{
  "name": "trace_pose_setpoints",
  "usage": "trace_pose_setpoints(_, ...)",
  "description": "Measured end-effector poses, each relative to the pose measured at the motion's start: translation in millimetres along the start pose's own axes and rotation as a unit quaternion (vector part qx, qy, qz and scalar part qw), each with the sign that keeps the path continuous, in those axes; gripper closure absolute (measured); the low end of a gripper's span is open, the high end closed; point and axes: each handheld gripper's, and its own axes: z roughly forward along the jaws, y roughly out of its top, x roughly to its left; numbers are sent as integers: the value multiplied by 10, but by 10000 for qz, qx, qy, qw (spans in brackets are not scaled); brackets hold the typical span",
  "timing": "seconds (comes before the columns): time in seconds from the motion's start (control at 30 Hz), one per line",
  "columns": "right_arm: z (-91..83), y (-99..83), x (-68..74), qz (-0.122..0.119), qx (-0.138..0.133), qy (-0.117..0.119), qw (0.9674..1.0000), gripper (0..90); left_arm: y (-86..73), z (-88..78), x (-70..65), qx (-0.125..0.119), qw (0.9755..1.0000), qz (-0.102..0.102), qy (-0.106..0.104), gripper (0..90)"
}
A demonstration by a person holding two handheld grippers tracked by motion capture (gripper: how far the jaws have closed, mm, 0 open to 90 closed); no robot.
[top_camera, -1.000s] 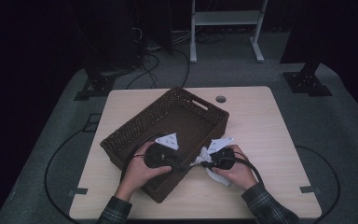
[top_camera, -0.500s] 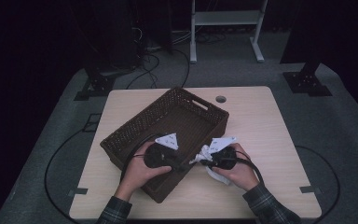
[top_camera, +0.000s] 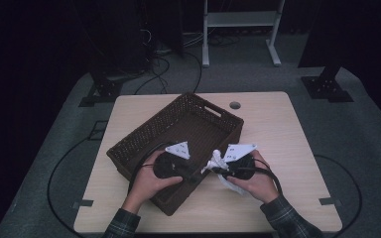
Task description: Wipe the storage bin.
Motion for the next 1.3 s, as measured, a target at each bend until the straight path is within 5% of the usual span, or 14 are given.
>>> trace_pose_setpoints(0.4, -141, 118, 90, -151, -339, 85, 9993, 739, 1, 2, -1, 4, 10000, 1, 0, 645)
trace_pose_setpoints(1.3, 267, -98, 81, 10, 267, 335, 9991, 740, 2, 4, -3, 16, 10000, -2, 15, 644)
